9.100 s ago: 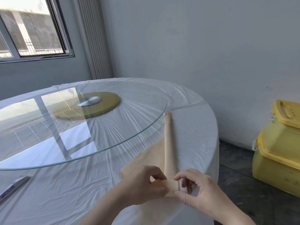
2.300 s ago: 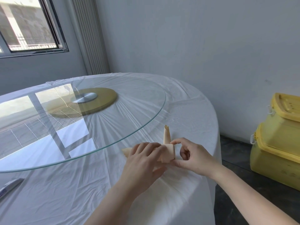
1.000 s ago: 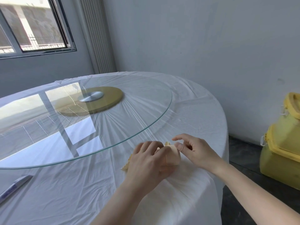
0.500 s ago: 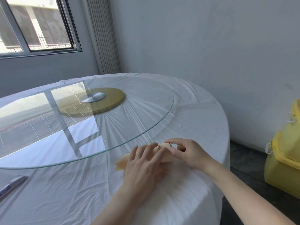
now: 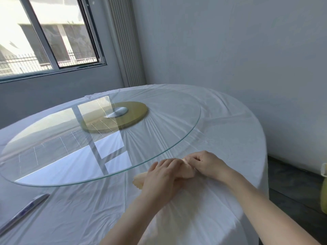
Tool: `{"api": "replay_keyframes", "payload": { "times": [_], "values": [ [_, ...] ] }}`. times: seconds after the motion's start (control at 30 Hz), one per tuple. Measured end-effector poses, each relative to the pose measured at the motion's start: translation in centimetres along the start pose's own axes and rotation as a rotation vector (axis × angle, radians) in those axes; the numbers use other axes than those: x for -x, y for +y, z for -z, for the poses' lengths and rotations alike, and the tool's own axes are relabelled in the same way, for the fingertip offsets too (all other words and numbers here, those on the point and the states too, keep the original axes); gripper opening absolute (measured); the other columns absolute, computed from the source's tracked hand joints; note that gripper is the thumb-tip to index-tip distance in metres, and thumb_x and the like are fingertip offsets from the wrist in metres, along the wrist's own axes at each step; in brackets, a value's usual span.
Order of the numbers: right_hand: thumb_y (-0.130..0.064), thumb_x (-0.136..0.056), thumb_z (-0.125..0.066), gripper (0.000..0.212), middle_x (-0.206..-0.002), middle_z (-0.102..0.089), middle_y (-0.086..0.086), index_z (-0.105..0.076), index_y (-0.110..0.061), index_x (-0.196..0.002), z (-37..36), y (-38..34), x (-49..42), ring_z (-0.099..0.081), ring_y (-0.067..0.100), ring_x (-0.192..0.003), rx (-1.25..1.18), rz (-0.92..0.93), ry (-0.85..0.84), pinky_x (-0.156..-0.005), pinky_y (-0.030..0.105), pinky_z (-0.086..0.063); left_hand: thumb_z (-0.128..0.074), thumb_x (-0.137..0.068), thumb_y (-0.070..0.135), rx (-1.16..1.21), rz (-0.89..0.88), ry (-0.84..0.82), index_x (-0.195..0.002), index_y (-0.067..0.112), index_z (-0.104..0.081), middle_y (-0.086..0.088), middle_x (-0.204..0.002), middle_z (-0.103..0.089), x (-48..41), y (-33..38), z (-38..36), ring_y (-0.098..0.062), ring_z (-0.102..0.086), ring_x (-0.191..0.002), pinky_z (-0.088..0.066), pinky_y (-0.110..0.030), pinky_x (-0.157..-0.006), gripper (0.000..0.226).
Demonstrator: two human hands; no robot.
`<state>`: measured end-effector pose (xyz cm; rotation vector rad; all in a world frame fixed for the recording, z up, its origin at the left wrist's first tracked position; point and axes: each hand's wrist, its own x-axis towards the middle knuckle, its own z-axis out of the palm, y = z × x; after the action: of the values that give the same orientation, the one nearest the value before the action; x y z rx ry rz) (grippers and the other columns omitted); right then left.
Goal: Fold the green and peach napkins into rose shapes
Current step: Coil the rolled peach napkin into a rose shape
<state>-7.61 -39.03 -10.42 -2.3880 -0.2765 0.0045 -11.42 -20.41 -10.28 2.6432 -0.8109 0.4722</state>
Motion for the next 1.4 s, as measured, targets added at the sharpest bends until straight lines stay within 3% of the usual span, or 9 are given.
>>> {"api": "replay_keyframes", "payload": {
  "times": [0.13, 0.3, 0.47, 0.6, 0.77, 0.97, 1.13, 1.27, 1.4],
  "values": [
    [-0.075, -0.08, -0.03, 0.045, -0.08, -0.067, -0.01, -0.061, -0.043, -0.078, -0.7, 0.3, 0.7, -0.06, 0.013, -0.084, 0.005, -0.025, 0.173, -0.072, 0.031, -0.046, -0.053, -0.08, 0.05, 0.002, 0.02, 0.002, -0.12, 0.028, -0.053, 0.013, -0.118, -0.058, -0.9, -0.1, 0.1, -0.009, -0.05, -0.113, -0.025, -0.018, -0.089, 0.045],
    [-0.058, -0.083, -0.044, 0.039, -0.091, -0.066, -0.011, -0.066, -0.032, -0.103, -1.5, 0.4, 1.2, -0.062, 0.01, -0.085, -0.129, 0.131, 0.306, -0.076, 0.032, -0.05, -0.066, -0.075, 0.039, 0.126, 0.234, -0.015, -0.114, 0.034, -0.054, 0.017, -0.101, -0.055, -1.4, -0.1, -0.2, -0.009, -0.056, -0.098, -0.037, -0.019, -0.079, 0.041],
    [-0.048, -0.072, -0.052, 0.042, -0.088, -0.062, -0.018, -0.063, -0.032, -0.109, -1.7, 0.0, 1.9, -0.059, 0.005, -0.075, -0.235, 0.257, 0.193, -0.062, 0.013, -0.04, -0.064, -0.067, 0.042, 0.261, 0.418, -0.021, -0.093, 0.038, -0.054, 0.015, -0.089, -0.062, -1.1, -0.2, 1.5, -0.006, -0.058, -0.084, -0.048, -0.025, -0.074, 0.028],
    [-0.036, -0.077, -0.065, 0.029, -0.087, -0.065, -0.021, -0.06, -0.044, -0.104, -2.2, -1.0, 2.0, -0.062, 0.005, -0.075, -0.247, 0.343, 0.141, -0.061, 0.015, -0.043, -0.06, -0.06, 0.046, 0.351, 0.532, 0.026, -0.085, 0.033, -0.057, 0.015, -0.08, -0.063, 1.0, -1.1, 3.8, 0.001, -0.058, -0.074, -0.048, -0.022, -0.067, 0.029],
    [-0.048, -0.068, -0.064, 0.043, -0.092, -0.067, -0.015, -0.058, -0.048, -0.11, -3.0, -5.4, 1.9, -0.063, 0.008, -0.079, -0.28, 0.464, 0.035, -0.066, 0.014, -0.045, -0.063, -0.064, 0.046, 0.377, 0.637, 0.092, -0.081, 0.03, -0.058, 0.012, -0.077, -0.064, 3.8, -2.5, 5.8, -0.001, -0.059, -0.071, -0.044, -0.021, -0.06, 0.024],
    [-0.053, -0.065, -0.061, 0.053, -0.108, -0.06, -0.022, -0.051, -0.048, -0.117, -6.5, -9.6, 1.1, -0.059, 0.001, -0.085, 0.042, 0.56, -0.04, -0.076, 0.021, -0.049, -0.065, -0.066, 0.046, 0.436, 0.781, 0.137, -0.079, 0.025, -0.06, 0.008, -0.073, -0.065, 6.3, -5.0, 7.1, -0.006, -0.062, -0.069, -0.051, -0.03, -0.063, 0.025],
    [-0.047, -0.076, -0.059, 0.035, -0.095, -0.059, -0.01, -0.051, -0.035, -0.108, -7.3, -11.3, -0.5, -0.06, 0.012, -0.086, 0.251, 0.559, -0.018, -0.073, 0.027, -0.046, -0.06, -0.066, 0.053, 0.438, 0.795, 0.074, -0.082, 0.026, -0.059, 0.009, -0.077, -0.066, 6.8, -6.0, 7.5, -0.001, -0.061, -0.07, -0.048, -0.023, -0.061, 0.031],
    [-0.046, -0.074, -0.065, 0.038, -0.092, -0.055, -0.018, -0.055, -0.04, -0.11, -7.4, -11.0, -1.1, -0.055, 0.004, -0.085, 0.194, 0.505, -0.067, -0.074, 0.023, -0.044, -0.069, -0.052, 0.057, 0.453, 0.775, -0.077, -0.092, 0.033, -0.06, 0.013, -0.092, -0.066, 6.4, -7.7, 8.3, 0.0, -0.062, -0.084, -0.054, -0.026, -0.074, 0.047],
    [-0.058, -0.066, -0.059, 0.046, -0.093, -0.06, -0.016, -0.052, -0.05, -0.111, -8.4, -10.1, -1.3, -0.057, 0.002, -0.085, 0.015, 0.523, -0.073, -0.075, 0.023, -0.047, -0.072, -0.054, 0.046, 0.514, 0.685, -0.014, -0.098, 0.039, -0.06, 0.018, -0.099, -0.064, 6.8, -8.1, 7.8, 0.009, -0.06, -0.087, -0.054, -0.023, -0.076, 0.046]
  ]
}}
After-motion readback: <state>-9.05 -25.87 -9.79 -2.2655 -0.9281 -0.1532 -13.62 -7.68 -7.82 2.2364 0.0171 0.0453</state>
